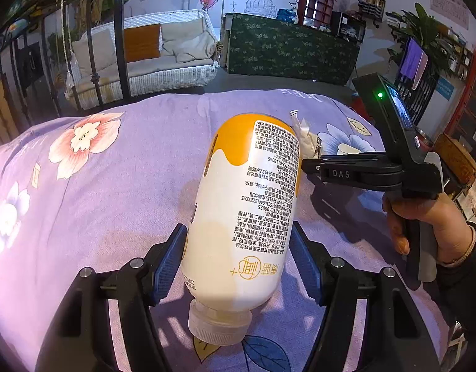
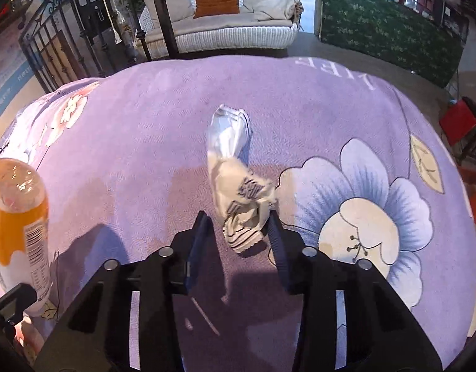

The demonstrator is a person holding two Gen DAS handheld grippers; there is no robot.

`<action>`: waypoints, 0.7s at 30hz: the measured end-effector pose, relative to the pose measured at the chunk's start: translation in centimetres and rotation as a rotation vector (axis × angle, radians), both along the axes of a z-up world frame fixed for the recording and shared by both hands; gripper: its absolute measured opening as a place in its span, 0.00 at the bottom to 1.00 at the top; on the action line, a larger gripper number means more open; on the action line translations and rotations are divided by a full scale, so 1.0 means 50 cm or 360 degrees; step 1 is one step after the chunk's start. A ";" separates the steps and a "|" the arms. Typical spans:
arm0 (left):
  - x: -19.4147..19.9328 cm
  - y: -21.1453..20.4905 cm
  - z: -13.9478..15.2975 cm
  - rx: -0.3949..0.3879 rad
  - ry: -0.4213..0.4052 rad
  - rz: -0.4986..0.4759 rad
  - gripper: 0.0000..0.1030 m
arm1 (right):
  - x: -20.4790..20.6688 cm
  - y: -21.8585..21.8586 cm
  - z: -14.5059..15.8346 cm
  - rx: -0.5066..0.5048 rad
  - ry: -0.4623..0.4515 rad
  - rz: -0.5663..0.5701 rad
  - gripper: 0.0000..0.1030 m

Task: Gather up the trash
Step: 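Grasp the white-and-orange bottle with the left tool while the right tool grasps the paper wrapper, then carry the bottle and paper wrapper over the black bin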

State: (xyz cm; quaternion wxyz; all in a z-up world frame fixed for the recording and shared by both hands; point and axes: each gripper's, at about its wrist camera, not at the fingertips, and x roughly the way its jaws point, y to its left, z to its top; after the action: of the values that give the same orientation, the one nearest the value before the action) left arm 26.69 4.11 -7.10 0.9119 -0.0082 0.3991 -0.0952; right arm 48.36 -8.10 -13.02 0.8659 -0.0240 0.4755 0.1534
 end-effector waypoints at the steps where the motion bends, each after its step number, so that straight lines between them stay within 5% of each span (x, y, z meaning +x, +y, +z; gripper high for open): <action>1: -0.001 0.002 0.000 -0.0008 0.0002 0.0000 0.63 | -0.003 -0.003 0.000 0.0005 -0.0001 -0.0006 0.28; 12: -0.054 -0.009 0.020 -0.0052 -0.0056 0.0018 0.63 | -0.088 -0.026 0.045 0.0090 -0.0025 -0.0018 0.22; 21: -0.122 -0.054 0.031 -0.0164 -0.0076 -0.0025 0.63 | -0.244 -0.083 0.104 0.0157 -0.0121 -0.0044 0.22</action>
State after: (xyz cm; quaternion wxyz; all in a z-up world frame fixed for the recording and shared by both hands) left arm 20.58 1.42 -5.56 0.9187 -0.0496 0.3719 -0.1231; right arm 36.18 -12.25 -7.82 0.8856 0.0195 0.4343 0.1635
